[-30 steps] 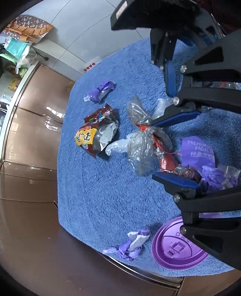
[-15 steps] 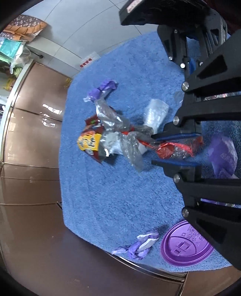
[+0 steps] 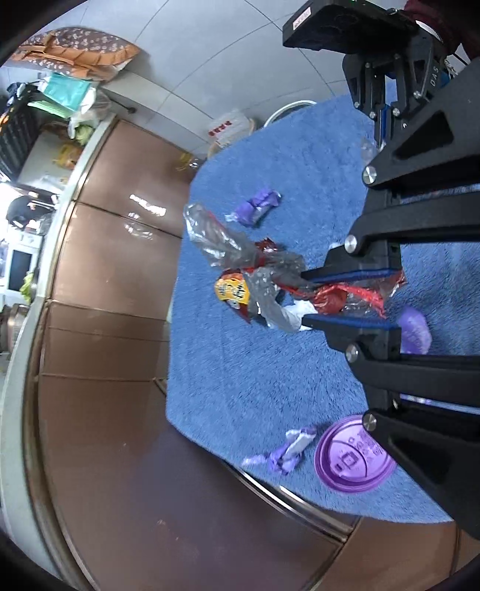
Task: Collect trash
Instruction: 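Grasp clear plastic wrappers with the left tool while the right grasps another wrapper, then carry the plastic wrappers to the white bin and open both tools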
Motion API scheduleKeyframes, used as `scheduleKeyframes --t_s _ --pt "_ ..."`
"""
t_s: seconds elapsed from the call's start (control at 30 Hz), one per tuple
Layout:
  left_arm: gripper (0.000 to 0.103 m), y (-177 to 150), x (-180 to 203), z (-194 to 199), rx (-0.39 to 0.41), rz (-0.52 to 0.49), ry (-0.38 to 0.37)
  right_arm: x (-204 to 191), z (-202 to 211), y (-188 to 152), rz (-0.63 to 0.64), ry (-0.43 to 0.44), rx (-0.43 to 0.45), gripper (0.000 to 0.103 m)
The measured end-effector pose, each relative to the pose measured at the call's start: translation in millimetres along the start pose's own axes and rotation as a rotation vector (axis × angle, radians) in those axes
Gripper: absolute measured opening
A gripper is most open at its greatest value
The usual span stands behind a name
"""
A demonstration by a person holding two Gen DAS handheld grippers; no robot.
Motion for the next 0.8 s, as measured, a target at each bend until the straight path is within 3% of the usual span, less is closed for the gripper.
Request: scheduleKeyframes --t_s 0.27,0.5,0.8 --pt "0.015 0.3 29.1 52.0 0.074 -0.014 0.022 -4.5 55.9 -6.6 0.010 -0.026 0.111 0.003" --pt "0.015 9.1 83.3 81.3 0.121 -0.074 0.000 14.2 113.9 -12.7 -0.029 -0.073 0.230 0.003" --pt "0.015 31.4 193.1 49.5 0.101 -0.192 -0.116 93.1 210.7 -32.2 -0.144 -0.243 0.389 0.003"
Point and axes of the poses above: each gripper's, at about its wrist camera, not at the fingertips, and z roughly against the way its jaws point, x to its right, y to its top, the point moved 7 cm from there along -z, roughly the way its jaws point, and after that the axes turned 7 degrees about -x, right-handed, at the moved point
